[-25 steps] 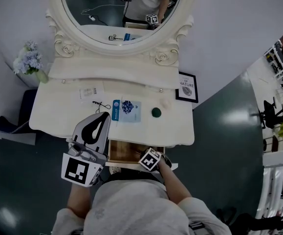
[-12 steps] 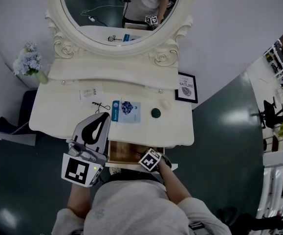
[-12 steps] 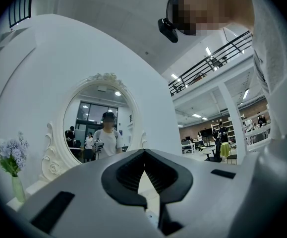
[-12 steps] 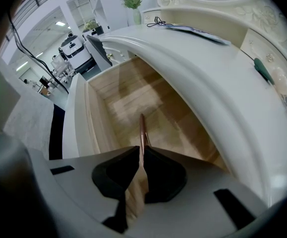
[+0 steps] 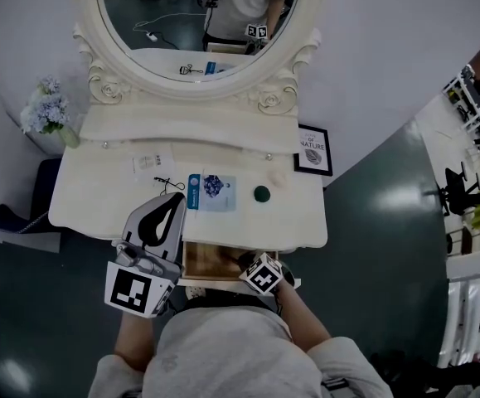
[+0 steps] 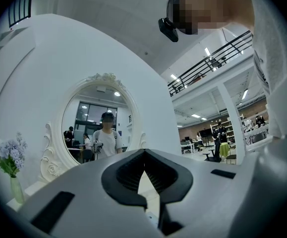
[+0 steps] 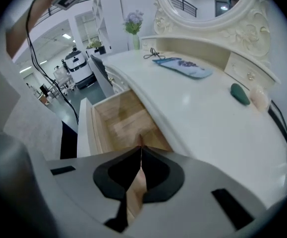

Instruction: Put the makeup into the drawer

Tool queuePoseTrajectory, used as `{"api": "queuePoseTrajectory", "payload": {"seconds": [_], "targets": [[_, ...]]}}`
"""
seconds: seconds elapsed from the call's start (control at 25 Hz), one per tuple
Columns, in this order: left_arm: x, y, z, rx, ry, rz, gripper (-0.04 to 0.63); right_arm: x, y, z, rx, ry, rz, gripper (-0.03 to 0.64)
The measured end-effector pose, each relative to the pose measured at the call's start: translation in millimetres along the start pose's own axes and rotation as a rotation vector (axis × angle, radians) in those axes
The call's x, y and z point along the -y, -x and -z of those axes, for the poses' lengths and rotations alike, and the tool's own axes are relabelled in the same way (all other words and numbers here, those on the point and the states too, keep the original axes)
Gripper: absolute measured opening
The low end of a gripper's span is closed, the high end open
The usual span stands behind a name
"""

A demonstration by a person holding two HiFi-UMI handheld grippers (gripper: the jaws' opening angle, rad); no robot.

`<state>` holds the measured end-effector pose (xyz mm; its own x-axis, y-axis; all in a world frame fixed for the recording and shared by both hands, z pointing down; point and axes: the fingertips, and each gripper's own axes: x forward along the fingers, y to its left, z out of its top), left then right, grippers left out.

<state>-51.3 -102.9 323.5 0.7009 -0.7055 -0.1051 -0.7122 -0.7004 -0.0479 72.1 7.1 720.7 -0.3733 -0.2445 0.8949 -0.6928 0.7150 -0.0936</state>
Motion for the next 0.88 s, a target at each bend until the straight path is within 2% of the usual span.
{"api": "queuePoseTrajectory", "payload": {"seconds": [0.32,0.88], "targets": [[3.6,-3.8,2.8,-0.004,0.004,0.018,0.012,5.6,37.8,-45.6,0.269,-0.06,0.039,0.023],[2.7,-4.0,10.7,-0.023,0.01,0.028,0.012,16.2,117.9,-122.2,0.582,-0.092,0.114,0.023]]}}
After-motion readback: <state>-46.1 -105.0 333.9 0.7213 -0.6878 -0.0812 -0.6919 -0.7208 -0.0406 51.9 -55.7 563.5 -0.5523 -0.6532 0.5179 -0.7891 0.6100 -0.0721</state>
